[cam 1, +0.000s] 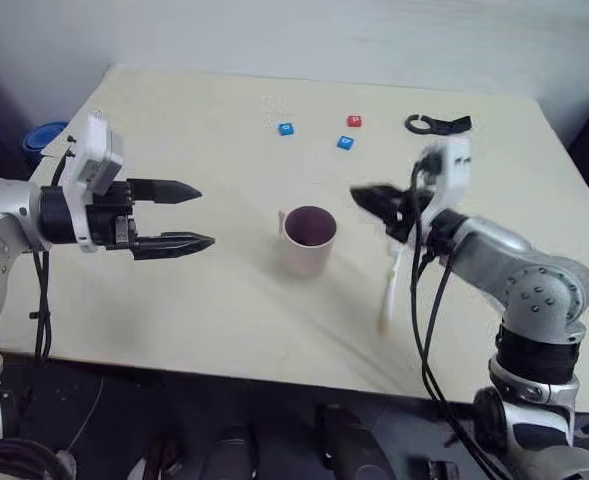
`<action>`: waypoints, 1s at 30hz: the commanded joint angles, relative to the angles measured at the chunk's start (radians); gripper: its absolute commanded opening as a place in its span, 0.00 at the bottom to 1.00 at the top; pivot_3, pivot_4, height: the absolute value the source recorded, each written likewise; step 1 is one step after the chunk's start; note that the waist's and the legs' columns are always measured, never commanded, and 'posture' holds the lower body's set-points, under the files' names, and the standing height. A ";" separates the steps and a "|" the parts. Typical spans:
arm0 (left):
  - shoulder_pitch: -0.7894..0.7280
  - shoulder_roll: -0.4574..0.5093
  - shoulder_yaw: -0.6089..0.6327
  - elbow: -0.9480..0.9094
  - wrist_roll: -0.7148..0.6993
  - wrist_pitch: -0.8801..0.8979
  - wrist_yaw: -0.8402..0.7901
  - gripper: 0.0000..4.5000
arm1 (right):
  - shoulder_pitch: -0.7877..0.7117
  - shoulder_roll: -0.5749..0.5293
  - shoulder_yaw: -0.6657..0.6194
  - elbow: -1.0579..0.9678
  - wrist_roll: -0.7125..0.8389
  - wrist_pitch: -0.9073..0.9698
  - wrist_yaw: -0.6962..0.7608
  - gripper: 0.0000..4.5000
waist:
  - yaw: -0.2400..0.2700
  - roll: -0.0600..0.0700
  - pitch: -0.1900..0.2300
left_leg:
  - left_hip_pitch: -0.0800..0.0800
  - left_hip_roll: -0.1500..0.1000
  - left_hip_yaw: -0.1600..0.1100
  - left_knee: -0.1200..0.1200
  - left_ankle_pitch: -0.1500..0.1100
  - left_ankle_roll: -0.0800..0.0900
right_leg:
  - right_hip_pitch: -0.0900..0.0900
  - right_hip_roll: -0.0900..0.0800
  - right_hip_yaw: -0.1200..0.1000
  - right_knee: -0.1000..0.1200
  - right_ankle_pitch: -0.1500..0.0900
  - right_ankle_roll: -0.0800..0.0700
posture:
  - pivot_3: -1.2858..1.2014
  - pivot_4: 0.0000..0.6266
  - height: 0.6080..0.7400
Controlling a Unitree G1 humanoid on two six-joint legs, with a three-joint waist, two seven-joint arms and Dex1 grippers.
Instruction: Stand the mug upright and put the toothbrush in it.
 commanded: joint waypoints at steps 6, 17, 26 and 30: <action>-0.027 0.010 0.012 -0.048 -0.039 -0.002 0.008 1.00 | 0.216 -0.068 -0.038 -0.141 -0.115 0.077 -0.094 0.79 | 0.016 -0.001 -0.001 | -0.010 -0.006 0.001 0.002 0.001 0.002 | -0.008 -0.009 -0.005 0.000 0.001 0.002 | 0.52 0.24 1.00; -0.113 -0.017 -0.080 -0.010 -0.024 -0.038 -0.034 1.00 | 0.301 0.203 -0.039 -0.111 -0.161 0.110 -0.182 0.79 | 0.007 -0.002 -0.001 | -0.003 -0.004 0.002 0.002 0.005 0.000 | -0.005 0.003 -0.003 0.002 0.003 0.001 | 0.52 0.24 1.00; -0.132 -0.030 -0.092 -0.004 -0.021 -0.046 -0.039 1.00 | 0.265 0.222 -0.016 -0.030 -0.240 0.055 -0.146 0.36 | -0.018 -0.003 -0.002 | 0.004 -0.003 0.002 -0.001 0.005 0.000 | 0.000 0.003 -0.002 0.002 0.003 0.001 | 0.52 0.24 1.00; -0.129 -0.033 -0.088 -0.006 -0.022 -0.047 -0.034 1.00 | 0.275 0.215 -0.018 -0.042 -0.257 0.069 -0.128 0.05 | -0.018 -0.003 -0.002 | 0.004 -0.003 0.002 -0.001 0.005 0.000 | 0.000 0.003 -0.002 0.002 0.002 0.000 | 0.52 0.24 1.00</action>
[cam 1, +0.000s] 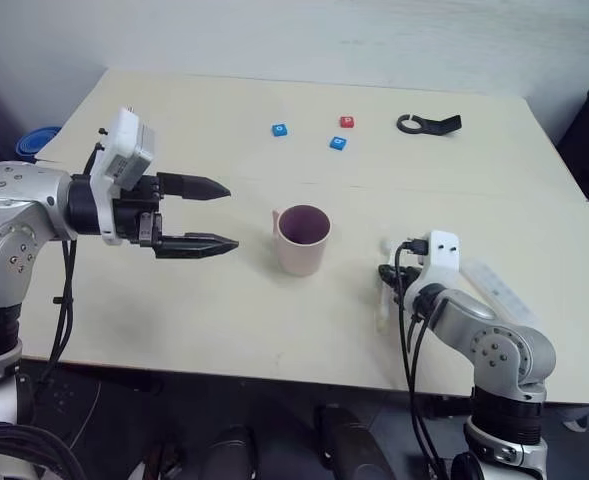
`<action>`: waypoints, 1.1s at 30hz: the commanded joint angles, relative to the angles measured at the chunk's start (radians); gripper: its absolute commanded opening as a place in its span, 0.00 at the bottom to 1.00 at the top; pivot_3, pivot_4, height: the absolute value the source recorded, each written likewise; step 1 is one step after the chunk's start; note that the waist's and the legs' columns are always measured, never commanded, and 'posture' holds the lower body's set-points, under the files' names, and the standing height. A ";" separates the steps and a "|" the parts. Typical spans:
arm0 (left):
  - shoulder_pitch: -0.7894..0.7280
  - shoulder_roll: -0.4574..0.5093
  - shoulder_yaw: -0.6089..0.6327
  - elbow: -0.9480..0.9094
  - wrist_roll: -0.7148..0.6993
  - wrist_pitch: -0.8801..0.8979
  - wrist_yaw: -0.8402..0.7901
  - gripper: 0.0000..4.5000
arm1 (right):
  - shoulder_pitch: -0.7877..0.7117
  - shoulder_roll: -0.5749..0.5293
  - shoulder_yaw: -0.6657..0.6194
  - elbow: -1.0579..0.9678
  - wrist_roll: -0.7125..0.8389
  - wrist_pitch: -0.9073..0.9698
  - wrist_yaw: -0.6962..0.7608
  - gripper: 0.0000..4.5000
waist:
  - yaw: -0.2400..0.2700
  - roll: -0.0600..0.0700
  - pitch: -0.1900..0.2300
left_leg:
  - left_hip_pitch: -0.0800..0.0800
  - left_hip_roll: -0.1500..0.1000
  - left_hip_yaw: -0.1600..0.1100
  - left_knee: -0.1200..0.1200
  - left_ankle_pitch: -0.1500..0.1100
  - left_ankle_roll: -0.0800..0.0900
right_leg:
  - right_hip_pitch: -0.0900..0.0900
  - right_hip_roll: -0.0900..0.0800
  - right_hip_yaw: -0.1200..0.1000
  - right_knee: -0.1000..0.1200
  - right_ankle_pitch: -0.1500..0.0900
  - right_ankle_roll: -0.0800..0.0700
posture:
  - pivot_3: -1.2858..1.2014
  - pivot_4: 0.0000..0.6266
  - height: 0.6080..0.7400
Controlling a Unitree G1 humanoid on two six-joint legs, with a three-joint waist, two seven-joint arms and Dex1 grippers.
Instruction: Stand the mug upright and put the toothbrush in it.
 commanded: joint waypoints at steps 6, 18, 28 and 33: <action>0.008 0.004 0.047 -0.007 -0.014 -0.002 0.019 1.00 | -0.071 -0.038 -0.032 -0.027 0.003 -0.047 0.083 0.04 | 0.001 0.001 0.001 | 0.000 0.000 0.000 0.000 0.000 0.000 | 0.000 0.000 0.000 0.000 0.000 0.000 | 0.52 0.24 1.00; 0.106 0.034 0.161 -0.028 -0.043 0.046 0.078 1.00 | -0.481 0.202 0.077 0.154 0.125 -0.335 0.297 0.04 | -0.002 0.003 0.002 | -0.003 0.004 0.001 -0.002 0.000 -0.003 | -0.006 -0.002 0.000 0.006 -0.001 -0.002 | 0.52 0.24 1.00; 0.099 0.058 0.188 -0.071 -0.077 0.095 0.115 1.00 | -0.463 0.279 0.257 0.435 -0.175 -0.791 0.398 0.04 | -0.001 0.003 0.002 | -0.004 0.001 0.001 -0.001 0.000 -0.003 | -0.006 -0.003 -0.001 0.006 -0.001 -0.002 | 0.52 0.24 1.00; 0.099 0.066 0.196 -0.082 -0.090 0.109 0.128 1.00 | -0.448 0.277 0.258 0.428 -0.198 -0.843 0.416 0.04 | -0.004 0.003 0.002 | -0.004 0.001 0.000 -0.001 0.000 -0.004 | -0.006 -0.003 -0.001 0.007 -0.001 -0.002 | 0.52 0.24 1.00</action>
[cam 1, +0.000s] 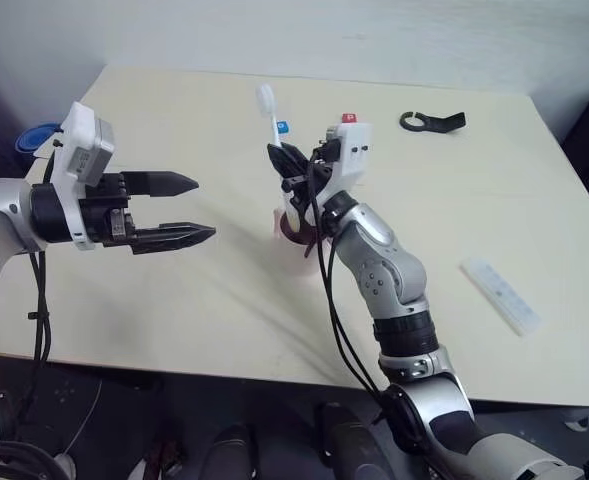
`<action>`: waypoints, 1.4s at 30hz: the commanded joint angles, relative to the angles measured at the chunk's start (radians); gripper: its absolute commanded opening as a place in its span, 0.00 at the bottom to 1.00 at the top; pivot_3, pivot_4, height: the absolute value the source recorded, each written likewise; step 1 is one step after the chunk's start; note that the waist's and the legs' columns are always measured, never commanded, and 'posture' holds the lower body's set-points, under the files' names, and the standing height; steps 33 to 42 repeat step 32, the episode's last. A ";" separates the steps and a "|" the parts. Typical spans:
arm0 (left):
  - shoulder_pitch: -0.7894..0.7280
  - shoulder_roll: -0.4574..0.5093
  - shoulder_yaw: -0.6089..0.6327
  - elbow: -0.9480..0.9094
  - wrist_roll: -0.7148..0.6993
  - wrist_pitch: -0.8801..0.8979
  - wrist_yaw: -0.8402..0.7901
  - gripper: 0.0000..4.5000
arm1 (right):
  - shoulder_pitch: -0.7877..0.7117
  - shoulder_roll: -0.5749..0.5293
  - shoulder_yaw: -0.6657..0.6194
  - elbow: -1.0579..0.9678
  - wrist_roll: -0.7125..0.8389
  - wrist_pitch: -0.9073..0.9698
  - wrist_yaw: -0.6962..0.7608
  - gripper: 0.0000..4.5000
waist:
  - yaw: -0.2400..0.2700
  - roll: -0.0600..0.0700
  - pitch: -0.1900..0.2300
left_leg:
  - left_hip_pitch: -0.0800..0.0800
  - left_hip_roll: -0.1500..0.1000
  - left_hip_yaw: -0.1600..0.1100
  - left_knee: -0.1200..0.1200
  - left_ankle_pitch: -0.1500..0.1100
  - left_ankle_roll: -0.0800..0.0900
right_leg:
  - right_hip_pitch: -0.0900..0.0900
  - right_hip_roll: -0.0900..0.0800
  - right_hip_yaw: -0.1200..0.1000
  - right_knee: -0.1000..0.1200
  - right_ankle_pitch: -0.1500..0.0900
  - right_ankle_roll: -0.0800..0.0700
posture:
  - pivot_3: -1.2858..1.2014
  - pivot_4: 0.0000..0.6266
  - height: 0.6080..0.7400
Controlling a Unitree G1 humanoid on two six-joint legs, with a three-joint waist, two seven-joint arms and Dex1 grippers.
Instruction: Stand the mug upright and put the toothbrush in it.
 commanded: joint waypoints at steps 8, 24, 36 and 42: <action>-0.055 -0.001 0.004 -0.005 -0.016 -0.008 0.028 1.00 | 0.072 0.007 0.001 -0.146 0.029 -0.015 0.037 0.47 | -0.013 0.000 0.000 | 0.001 0.002 0.000 0.000 0.001 -0.001 | 0.000 0.000 0.000 0.002 0.000 0.000 | 0.52 0.24 1.00; -0.057 -0.007 -0.008 0.125 0.020 -0.092 -0.041 1.00 | 0.383 -1.078 -0.238 -0.475 0.359 0.535 0.664 0.99 | 0.027 0.000 0.001 | 0.001 -0.001 -0.001 0.000 0.000 0.001 | 0.003 0.004 -0.002 -0.009 0.000 0.000 | 0.52 0.24 1.00; -0.086 0.032 -0.040 0.255 0.089 -0.188 -0.150 1.00 | 0.327 -1.216 -0.219 -0.258 0.277 0.407 0.866 0.99 | 0.015 0.000 0.001 | 0.008 -0.001 0.002 0.001 -0.001 0.003 | 0.010 0.006 0.001 -0.010 0.000 0.000 | 0.52 0.24 1.00; -0.086 0.032 -0.040 0.255 0.089 -0.188 -0.150 1.00 | 0.327 -1.216 -0.219 -0.258 0.277 0.407 0.866 0.99 | 0.015 0.000 0.001 | 0.008 -0.001 0.002 0.001 -0.001 0.003 | 0.010 0.006 0.001 -0.010 0.000 0.000 | 0.52 0.24 1.00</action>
